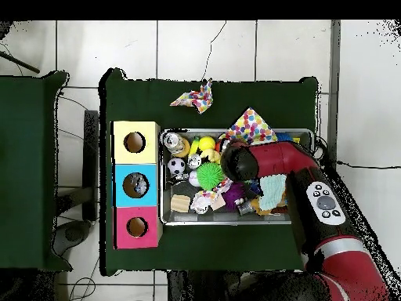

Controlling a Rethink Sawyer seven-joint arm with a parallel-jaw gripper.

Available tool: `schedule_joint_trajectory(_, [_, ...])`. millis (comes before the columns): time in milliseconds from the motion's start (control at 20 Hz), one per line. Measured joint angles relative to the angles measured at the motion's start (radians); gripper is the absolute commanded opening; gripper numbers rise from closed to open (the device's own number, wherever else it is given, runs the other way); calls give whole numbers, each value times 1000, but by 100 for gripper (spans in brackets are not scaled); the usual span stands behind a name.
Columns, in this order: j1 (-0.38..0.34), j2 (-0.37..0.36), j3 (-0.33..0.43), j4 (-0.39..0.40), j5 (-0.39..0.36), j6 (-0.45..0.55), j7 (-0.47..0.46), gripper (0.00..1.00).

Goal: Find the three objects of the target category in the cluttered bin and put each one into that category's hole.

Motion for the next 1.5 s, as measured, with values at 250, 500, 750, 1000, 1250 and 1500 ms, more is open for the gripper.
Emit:
schedule_joint_trajectory(250, [15,12,-1,-13,-29,-8,0,100])
schedule_joint_trajectory(500, [27,15,-13,-13,-60,-40,0,100])
schedule_joint_trajectory(750, [39,27,-45,-13,-65,-102,0,100])
schedule_joint_trajectory(1000, [82,48,-123,-13,-65,-224,0,100])
schedule_joint_trajectory(1250, [138,68,-214,-14,-64,-347,0,100])
schedule_joint_trajectory(1500, [187,88,-297,-20,-59,-447,0,100])
